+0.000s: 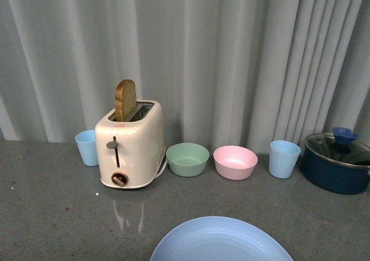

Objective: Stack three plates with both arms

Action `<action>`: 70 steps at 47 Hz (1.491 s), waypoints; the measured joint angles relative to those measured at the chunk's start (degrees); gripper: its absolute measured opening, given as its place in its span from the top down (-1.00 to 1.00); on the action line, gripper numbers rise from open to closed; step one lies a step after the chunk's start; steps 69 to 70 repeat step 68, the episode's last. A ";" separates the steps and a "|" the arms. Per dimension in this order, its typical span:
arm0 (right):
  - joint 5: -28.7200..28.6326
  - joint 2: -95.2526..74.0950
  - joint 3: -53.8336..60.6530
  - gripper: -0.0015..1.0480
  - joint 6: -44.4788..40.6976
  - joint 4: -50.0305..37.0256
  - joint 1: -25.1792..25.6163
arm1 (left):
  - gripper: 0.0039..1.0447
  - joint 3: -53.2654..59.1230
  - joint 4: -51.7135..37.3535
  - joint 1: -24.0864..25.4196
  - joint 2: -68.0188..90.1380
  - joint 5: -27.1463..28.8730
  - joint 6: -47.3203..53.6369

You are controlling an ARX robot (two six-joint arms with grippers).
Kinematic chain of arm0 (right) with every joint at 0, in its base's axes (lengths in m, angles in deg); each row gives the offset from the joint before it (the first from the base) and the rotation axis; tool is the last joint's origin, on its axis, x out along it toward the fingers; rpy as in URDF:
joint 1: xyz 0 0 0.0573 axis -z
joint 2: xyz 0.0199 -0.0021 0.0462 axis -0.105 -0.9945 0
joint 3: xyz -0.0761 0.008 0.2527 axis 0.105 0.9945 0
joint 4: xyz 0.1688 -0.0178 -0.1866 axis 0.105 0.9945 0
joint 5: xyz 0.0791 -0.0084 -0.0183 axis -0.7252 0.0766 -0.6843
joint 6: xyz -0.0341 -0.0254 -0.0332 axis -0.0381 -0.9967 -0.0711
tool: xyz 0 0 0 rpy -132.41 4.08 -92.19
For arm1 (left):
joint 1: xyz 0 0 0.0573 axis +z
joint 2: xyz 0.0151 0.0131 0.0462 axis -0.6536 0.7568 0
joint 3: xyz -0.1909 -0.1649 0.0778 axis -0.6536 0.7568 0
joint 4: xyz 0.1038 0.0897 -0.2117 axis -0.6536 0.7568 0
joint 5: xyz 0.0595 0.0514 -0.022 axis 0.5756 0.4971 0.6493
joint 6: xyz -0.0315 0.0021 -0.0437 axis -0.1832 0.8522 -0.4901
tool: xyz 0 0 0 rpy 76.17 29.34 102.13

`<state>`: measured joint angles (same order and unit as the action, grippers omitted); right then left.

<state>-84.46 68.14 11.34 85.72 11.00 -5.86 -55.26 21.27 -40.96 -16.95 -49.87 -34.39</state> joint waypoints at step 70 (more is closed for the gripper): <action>-0.02 4.76 0.00 -0.86 -0.02 3.61 0.00 | -0.87 0.00 0.00 0.00 -0.04 -0.02 0.00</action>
